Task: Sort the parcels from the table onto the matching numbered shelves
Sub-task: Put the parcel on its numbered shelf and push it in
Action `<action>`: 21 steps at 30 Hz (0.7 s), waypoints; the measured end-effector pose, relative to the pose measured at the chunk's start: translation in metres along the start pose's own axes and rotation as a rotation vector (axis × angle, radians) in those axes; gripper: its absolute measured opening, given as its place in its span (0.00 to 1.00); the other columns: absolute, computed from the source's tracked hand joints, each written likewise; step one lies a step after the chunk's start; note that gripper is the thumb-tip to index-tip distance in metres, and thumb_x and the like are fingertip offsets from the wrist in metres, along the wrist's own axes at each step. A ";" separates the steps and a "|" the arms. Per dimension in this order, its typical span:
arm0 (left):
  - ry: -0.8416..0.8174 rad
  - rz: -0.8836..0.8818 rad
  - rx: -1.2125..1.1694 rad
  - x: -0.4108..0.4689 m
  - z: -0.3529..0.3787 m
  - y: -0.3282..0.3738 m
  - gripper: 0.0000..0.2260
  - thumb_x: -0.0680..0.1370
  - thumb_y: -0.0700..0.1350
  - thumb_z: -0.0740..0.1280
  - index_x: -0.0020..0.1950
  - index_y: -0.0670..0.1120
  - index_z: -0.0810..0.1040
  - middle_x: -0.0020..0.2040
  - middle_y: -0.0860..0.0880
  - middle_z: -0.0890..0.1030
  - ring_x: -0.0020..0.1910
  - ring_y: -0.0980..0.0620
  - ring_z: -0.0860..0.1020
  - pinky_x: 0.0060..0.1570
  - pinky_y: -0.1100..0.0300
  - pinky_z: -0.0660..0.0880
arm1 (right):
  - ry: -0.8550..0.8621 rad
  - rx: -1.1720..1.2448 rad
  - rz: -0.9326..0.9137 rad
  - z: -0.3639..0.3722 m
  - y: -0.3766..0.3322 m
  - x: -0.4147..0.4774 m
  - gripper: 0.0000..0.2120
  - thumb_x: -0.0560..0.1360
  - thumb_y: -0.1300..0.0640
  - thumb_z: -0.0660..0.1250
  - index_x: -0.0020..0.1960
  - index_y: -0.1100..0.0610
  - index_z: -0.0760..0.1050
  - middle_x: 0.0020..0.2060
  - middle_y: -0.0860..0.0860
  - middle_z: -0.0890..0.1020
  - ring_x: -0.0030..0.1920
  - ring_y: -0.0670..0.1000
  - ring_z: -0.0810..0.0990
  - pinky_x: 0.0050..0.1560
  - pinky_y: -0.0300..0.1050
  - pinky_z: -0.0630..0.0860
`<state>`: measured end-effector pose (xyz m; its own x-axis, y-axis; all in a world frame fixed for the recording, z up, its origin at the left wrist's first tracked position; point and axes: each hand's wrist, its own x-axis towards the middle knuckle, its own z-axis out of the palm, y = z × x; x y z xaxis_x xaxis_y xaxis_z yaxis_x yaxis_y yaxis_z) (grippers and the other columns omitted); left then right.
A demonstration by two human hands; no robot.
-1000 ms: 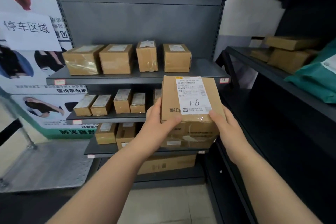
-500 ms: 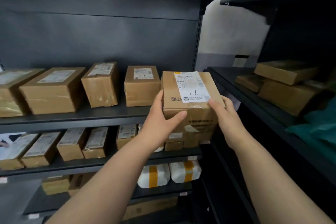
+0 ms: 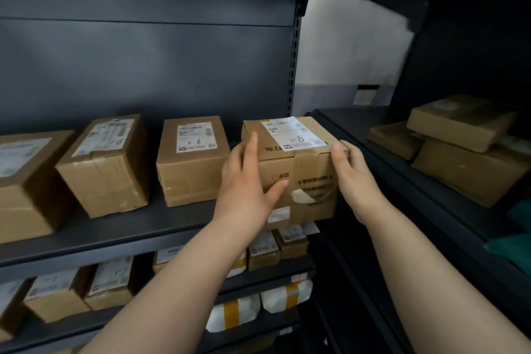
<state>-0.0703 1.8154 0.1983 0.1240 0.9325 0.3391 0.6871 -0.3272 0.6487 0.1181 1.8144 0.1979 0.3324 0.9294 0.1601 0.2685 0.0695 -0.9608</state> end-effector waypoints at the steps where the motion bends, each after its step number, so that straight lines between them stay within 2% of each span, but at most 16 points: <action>1: 0.030 0.055 0.129 0.002 -0.002 0.001 0.42 0.75 0.59 0.67 0.78 0.56 0.42 0.77 0.52 0.52 0.76 0.50 0.52 0.73 0.52 0.54 | 0.004 -0.042 -0.015 0.000 0.001 0.003 0.30 0.79 0.40 0.57 0.77 0.48 0.54 0.72 0.50 0.65 0.67 0.48 0.67 0.63 0.43 0.66; 3: 0.119 0.220 0.362 0.006 -0.006 -0.001 0.39 0.75 0.62 0.62 0.78 0.55 0.45 0.78 0.49 0.53 0.77 0.48 0.51 0.73 0.51 0.51 | 0.029 -0.175 -0.101 0.000 0.002 0.006 0.34 0.78 0.40 0.58 0.78 0.46 0.48 0.77 0.48 0.57 0.75 0.49 0.58 0.72 0.51 0.60; 6: 0.192 0.433 0.516 0.010 -0.006 -0.003 0.32 0.77 0.62 0.56 0.78 0.52 0.54 0.76 0.46 0.62 0.76 0.46 0.58 0.73 0.44 0.51 | 0.116 -0.498 -0.398 -0.003 0.000 -0.001 0.35 0.78 0.39 0.58 0.78 0.45 0.45 0.78 0.43 0.46 0.77 0.46 0.46 0.75 0.53 0.50; 8: 0.182 0.512 0.561 0.013 -0.002 -0.004 0.30 0.78 0.61 0.54 0.77 0.51 0.57 0.76 0.45 0.63 0.76 0.45 0.59 0.74 0.41 0.53 | 0.172 -0.763 -0.672 -0.002 -0.001 -0.005 0.33 0.79 0.39 0.54 0.78 0.48 0.48 0.78 0.45 0.46 0.78 0.48 0.46 0.75 0.52 0.48; 10: 0.163 0.555 0.595 0.014 0.004 -0.002 0.28 0.79 0.60 0.53 0.77 0.50 0.60 0.76 0.45 0.64 0.76 0.45 0.59 0.73 0.38 0.53 | 0.167 -0.941 -0.855 0.000 0.005 -0.006 0.30 0.80 0.40 0.51 0.78 0.51 0.51 0.77 0.50 0.50 0.78 0.52 0.48 0.76 0.53 0.48; 15: 0.122 0.536 0.647 0.025 0.008 -0.005 0.25 0.81 0.59 0.51 0.74 0.50 0.68 0.73 0.45 0.68 0.75 0.44 0.62 0.73 0.40 0.54 | 0.095 -1.029 -0.805 0.012 0.023 0.004 0.29 0.81 0.41 0.47 0.77 0.51 0.49 0.77 0.54 0.55 0.78 0.53 0.48 0.76 0.53 0.47; 21: 0.069 0.482 0.710 0.050 0.006 -0.012 0.27 0.81 0.60 0.46 0.75 0.49 0.65 0.72 0.43 0.70 0.74 0.43 0.64 0.74 0.45 0.51 | 0.021 -1.001 -0.742 0.031 0.021 0.035 0.29 0.80 0.40 0.47 0.77 0.50 0.46 0.78 0.51 0.51 0.77 0.49 0.41 0.76 0.48 0.40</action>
<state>-0.0677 1.8665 0.2032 0.4890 0.6976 0.5237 0.8587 -0.4905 -0.1485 0.1072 1.8600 0.1762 -0.1821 0.7770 0.6026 0.9648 0.2596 -0.0432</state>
